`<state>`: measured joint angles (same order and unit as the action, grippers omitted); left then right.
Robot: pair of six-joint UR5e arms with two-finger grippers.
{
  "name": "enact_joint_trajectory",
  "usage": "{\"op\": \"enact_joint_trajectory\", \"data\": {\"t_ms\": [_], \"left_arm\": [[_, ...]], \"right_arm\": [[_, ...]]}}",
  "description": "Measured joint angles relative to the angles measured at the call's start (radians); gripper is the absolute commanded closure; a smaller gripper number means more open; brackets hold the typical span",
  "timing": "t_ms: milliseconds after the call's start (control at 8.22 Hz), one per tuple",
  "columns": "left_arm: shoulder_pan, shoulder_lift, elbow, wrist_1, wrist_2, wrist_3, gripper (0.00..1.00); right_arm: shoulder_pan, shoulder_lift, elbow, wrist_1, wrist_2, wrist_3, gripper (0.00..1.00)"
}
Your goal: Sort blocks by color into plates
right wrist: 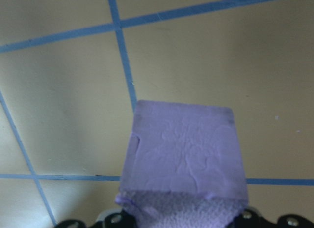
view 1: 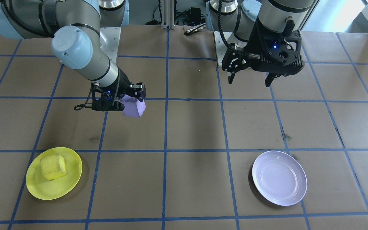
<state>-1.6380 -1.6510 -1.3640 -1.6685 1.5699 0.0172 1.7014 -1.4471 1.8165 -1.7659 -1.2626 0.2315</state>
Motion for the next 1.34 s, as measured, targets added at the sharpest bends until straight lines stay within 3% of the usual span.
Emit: {"op": "enact_joint_trajectory", "data": {"t_ms": [365,608,730,851,1338], "left_arm": [[0.005,0.001,0.000,-0.003,0.004,0.004,0.00],[0.006,0.001,-0.001,-0.007,0.006,0.016,0.00],[0.007,0.002,-0.001,-0.008,0.007,0.019,0.00],[0.007,0.001,-0.001,-0.009,0.007,0.020,0.00],[0.007,0.001,-0.021,-0.004,0.005,0.020,0.00]], "right_arm": [[0.166,0.115,-0.008,-0.230,0.033,0.232,1.00],[0.234,0.214,-0.024,-0.334,0.034,0.298,0.93],[0.272,0.258,-0.049,-0.352,0.034,0.348,0.33],[0.306,0.298,-0.082,-0.359,0.034,0.430,0.00],[0.329,0.340,-0.149,-0.341,0.031,0.526,0.00]]}}
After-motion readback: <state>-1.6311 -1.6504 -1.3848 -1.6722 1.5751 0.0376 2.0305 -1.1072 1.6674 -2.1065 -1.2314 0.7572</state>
